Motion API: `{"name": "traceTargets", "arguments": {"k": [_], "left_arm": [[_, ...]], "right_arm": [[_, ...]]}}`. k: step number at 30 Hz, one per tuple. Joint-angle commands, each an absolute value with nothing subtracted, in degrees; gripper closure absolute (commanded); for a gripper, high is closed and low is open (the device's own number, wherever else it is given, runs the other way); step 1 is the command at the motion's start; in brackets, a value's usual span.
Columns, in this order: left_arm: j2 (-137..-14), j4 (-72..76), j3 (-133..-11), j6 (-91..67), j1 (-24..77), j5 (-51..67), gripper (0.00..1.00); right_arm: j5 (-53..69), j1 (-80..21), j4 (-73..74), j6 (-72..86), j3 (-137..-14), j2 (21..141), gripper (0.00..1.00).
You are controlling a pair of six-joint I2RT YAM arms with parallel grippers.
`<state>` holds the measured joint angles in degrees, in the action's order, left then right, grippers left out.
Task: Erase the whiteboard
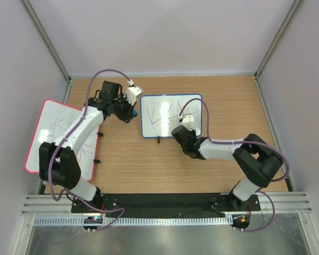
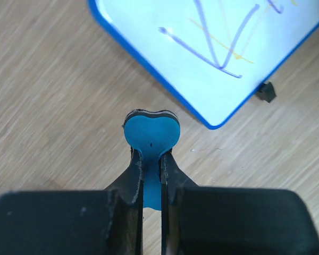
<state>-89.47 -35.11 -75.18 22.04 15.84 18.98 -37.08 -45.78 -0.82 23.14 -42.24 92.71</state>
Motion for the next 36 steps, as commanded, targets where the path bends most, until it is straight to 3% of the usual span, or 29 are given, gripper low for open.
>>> {"name": "traceTargets", "arguments": {"k": [1,8,9,12,13,23,27,31,36], "left_arm": [[-88.2,-35.6,-72.6,24.1,18.4,18.9,1.00],[-88.2,-35.2,-72.7,23.5,22.0,16.4,1.00],[-88.4,-35.2,-73.1,23.2,22.1,16.3,1.00],[-89.1,-35.4,-74.6,22.8,22.5,15.9,1.00],[-89.4,-35.4,-74.9,22.7,22.7,16.0,1.00],[-91.8,-35.6,-78.5,24.4,26.6,14.4,1.00],[-93.2,-35.6,-81.3,25.7,27.4,14.5,1.00],[-94.7,-35.3,-85.3,26.9,28.7,12.5,1.00],[-97.6,-31.9,-88.9,29.4,32.7,8.5,1.00]], "right_arm": [[-27.2,-48.7,1.3,22.4,-41.4,96.7,0.99],[-25.5,-49.8,1.6,24.1,-42.5,95.3,0.95],[-25.3,-49.8,1.9,24.1,-42.6,95.0,0.82],[-24.8,-49.9,2.6,24.3,-42.4,92.7,0.64],[-24.6,-49.8,3.3,24.4,-42.3,92.0,0.53],[-20.1,-49.3,13.7,20.1,-43.8,75.3,0.28],[-6.3,-40.0,18.2,17.8,-44.8,69.0,0.25],[11.5,-17.7,12.2,13.2,-42.9,62.2,0.25],[34.2,-3.1,3.4,12.6,-43.6,64.9,0.24]]}}
